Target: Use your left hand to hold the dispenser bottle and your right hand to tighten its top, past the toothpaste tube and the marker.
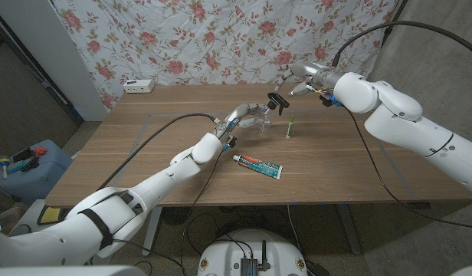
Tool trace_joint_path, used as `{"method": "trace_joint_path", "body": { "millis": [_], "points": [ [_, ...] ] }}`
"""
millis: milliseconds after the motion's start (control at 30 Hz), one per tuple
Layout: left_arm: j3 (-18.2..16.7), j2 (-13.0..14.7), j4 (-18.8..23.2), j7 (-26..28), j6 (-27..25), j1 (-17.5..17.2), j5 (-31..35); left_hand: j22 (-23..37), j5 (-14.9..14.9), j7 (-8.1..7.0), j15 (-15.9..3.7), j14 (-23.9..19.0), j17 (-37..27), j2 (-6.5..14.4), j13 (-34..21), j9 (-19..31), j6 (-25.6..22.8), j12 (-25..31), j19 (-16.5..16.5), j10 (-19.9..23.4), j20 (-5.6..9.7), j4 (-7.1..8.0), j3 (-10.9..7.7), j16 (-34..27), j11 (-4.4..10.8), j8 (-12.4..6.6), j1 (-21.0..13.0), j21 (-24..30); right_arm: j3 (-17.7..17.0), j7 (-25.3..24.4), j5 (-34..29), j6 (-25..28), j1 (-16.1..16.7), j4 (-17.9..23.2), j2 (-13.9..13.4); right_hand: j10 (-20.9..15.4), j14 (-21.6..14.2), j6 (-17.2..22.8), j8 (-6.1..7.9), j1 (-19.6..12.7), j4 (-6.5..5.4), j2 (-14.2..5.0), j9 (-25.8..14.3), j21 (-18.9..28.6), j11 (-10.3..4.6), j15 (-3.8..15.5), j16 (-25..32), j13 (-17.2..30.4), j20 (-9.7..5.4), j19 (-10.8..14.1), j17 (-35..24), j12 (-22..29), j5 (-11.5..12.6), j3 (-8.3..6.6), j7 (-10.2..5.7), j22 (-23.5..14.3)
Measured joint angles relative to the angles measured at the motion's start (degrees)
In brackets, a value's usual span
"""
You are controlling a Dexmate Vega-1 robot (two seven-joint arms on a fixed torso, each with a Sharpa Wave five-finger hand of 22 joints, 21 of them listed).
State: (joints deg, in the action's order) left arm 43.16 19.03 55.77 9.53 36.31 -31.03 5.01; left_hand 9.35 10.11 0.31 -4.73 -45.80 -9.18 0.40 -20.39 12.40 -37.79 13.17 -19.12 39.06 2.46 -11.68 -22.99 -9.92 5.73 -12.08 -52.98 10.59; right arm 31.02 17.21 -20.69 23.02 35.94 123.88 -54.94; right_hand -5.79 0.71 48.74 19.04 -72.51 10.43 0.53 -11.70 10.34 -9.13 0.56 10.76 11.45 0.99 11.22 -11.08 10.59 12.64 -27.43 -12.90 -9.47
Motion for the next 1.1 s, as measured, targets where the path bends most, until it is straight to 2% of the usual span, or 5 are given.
{"method": "trace_joint_path", "body": {
  "millis": [433, 1100],
  "points": [
    [-0.1, 0.1, 0.8, 0.5, -0.4, -0.5, 0.3, 0.0, 0.0, 0.03, -0.20, -0.2, 0.0, 0.0, 0.0, 0.3, -0.4, 0.0, 0.0, 0.2, 0.00, 0.00, 0.00, -0.1, 0.00, 0.17, 0.0, 0.0, 1.3, 2.6, 0.7, -1.0, -1.5, -0.2, 0.0, 2.1, 2.6, 0.0, -0.66, -0.9, -0.16, -0.37, 0.3, 0.0, 0.54, -1.18, -0.4, 0.0, 0.16, -1.4, 0.0, -0.2, -0.4, 0.16, 0.01, 0.0],
    [-0.1, 0.1, 1.4, 0.8, -0.6, -0.8, 0.4, 0.0, 0.1, 0.13, -0.21, -0.2, 0.0, 0.0, 0.0, 0.2, -0.5, -0.2, 0.0, 0.2, 0.00, -0.23, -0.24, 0.0, -0.02, -0.01, 0.0, 0.0, 3.7, 5.4, -1.3, -0.8, -4.0, -1.7, 0.7, 2.6, 2.9, 0.0, -1.46, -1.6, -0.57, -0.63, 0.5, 0.0, 0.63, -1.48, -0.2, 0.0, -0.03, -1.6, 0.0, -0.2, -0.4, 0.57, 0.01, 0.0]
  ]
}}
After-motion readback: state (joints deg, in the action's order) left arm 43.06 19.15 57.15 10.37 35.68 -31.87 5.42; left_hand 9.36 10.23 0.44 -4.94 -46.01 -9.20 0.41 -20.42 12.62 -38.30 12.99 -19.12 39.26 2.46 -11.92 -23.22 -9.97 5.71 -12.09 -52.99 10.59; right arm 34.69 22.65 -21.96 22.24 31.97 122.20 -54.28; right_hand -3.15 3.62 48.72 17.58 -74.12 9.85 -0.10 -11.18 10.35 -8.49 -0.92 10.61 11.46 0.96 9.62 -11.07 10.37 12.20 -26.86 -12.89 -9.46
